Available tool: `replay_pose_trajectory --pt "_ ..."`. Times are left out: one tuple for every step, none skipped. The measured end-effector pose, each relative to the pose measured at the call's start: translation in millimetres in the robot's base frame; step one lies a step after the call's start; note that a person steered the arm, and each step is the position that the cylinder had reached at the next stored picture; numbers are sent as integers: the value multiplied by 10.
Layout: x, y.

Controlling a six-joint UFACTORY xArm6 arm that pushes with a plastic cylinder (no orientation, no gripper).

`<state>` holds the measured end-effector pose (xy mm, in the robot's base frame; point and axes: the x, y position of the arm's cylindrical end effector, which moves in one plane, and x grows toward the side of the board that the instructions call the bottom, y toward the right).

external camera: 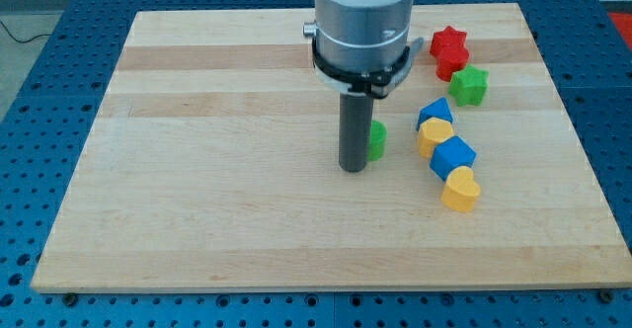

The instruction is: Move the green circle to the bottom left of the red circle

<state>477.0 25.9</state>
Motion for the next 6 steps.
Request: replay_pose_trajectory --pt "-282 0" --pt "-310 220" --pt "-310 595" --pt "-322 900" --pt "-412 1140" --pt "-532 1287"
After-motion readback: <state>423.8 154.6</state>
